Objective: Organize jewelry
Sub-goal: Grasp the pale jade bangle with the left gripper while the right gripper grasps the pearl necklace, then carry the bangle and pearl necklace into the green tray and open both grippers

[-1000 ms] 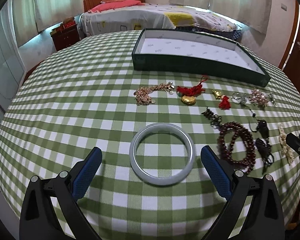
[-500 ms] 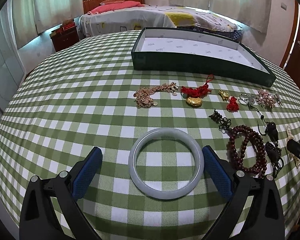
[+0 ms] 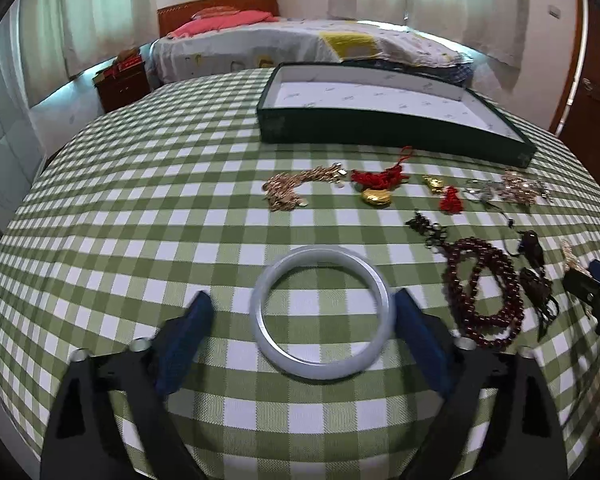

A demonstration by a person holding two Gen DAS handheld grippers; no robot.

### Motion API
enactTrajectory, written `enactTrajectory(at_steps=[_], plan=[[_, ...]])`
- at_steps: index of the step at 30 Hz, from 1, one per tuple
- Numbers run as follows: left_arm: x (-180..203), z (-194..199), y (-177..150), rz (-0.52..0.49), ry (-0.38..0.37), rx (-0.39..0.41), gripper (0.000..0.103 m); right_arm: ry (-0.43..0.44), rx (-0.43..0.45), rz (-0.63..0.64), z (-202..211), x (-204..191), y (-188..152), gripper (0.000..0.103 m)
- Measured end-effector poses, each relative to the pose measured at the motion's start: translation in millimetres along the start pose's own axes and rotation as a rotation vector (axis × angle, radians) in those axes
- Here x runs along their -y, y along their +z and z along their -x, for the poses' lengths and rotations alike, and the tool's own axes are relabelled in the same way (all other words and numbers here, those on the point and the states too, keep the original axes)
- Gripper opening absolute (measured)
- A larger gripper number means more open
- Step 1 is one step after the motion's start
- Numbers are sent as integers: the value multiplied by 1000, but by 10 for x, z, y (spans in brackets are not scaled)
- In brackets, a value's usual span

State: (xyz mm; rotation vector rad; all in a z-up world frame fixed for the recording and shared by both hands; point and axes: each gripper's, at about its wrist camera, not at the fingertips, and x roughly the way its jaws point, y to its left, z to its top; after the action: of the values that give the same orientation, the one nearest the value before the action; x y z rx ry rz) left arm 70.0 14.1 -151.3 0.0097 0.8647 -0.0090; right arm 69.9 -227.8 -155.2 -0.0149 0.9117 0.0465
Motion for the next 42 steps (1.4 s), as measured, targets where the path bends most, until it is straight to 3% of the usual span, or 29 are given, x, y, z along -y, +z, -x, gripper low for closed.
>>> enactTrajectory(at_steps=[3, 8, 13, 25, 42], plan=[[30, 25, -4, -15, -9, 8, 69, 2, 6, 9, 3, -17, -3, 62], [27, 31, 3, -17, -13, 11, 69, 17, 23, 31, 32, -50, -17, 36], [14, 38, 5, -19, -9, 11, 68, 49, 29, 28, 44, -40, -14, 22], [-15, 112, 67, 0, 17, 39, 68, 79, 58, 20, 123, -45, 31, 17], [75, 336, 351, 1, -21, 123, 68, 111, 151, 11, 390, -58, 268, 15]])
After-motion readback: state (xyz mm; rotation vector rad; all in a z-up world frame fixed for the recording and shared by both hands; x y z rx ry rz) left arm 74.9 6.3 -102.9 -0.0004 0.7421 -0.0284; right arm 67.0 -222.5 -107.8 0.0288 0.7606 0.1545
